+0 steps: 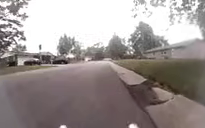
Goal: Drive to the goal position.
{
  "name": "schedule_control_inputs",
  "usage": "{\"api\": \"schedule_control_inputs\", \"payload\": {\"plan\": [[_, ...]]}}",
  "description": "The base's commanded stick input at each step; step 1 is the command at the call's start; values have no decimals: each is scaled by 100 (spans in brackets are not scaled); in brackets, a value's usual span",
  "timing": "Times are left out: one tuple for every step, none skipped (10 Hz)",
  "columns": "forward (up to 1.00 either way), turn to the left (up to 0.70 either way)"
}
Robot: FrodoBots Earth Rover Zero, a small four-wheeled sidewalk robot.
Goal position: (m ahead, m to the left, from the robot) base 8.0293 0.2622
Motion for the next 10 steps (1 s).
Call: {"api": "schedule_control_inputs", "payload": {"plan": [[70,0],[70,0],[70,0],[70,0],[70,0],[70,0],[70,-1],[70,-6],[70,-26],[70,-35]]}}
